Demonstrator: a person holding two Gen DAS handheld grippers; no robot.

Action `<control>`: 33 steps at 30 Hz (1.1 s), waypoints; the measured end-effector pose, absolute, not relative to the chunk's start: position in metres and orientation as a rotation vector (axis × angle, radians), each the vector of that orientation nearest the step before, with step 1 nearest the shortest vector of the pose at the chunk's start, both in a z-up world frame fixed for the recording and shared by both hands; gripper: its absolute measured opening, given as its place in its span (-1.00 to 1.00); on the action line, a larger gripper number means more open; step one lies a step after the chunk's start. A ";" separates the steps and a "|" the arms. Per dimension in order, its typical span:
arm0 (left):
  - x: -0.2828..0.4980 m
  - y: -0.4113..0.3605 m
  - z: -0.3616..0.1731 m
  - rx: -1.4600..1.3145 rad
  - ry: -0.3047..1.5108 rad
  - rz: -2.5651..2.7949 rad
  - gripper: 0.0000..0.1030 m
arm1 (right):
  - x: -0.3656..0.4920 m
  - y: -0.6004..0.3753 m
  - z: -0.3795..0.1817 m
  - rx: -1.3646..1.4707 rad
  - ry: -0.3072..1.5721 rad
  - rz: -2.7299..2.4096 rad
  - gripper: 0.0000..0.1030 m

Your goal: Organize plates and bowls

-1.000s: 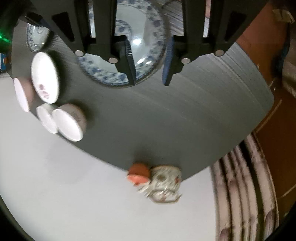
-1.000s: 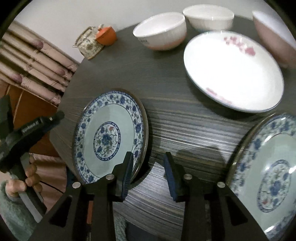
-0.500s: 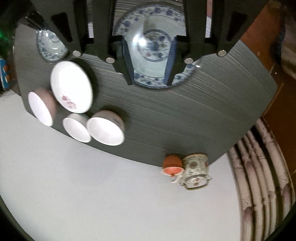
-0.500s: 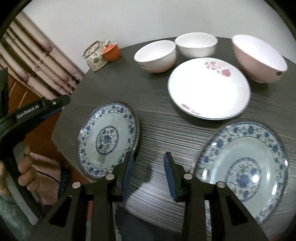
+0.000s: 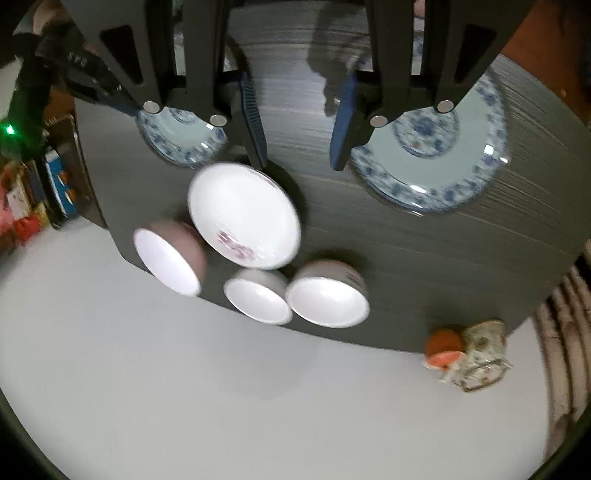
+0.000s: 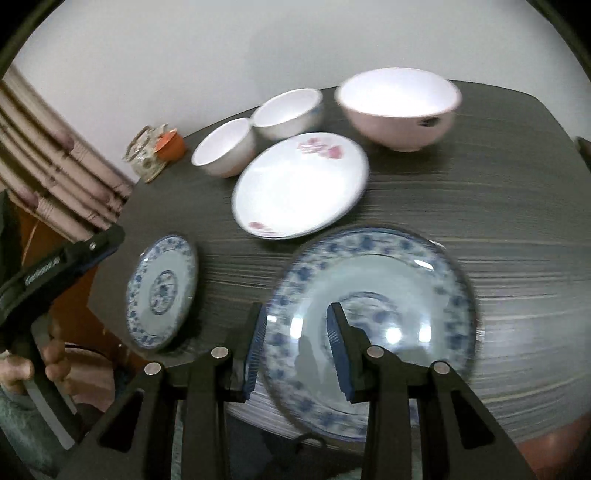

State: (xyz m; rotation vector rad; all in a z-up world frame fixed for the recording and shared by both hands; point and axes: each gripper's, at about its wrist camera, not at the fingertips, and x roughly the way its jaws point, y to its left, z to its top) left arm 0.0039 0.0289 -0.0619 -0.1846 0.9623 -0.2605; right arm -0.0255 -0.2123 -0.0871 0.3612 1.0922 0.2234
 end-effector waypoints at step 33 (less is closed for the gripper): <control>-0.006 -0.046 -0.153 -0.211 1.233 -0.388 -0.30 | -0.054 -0.320 -0.135 0.529 1.075 0.132 -0.36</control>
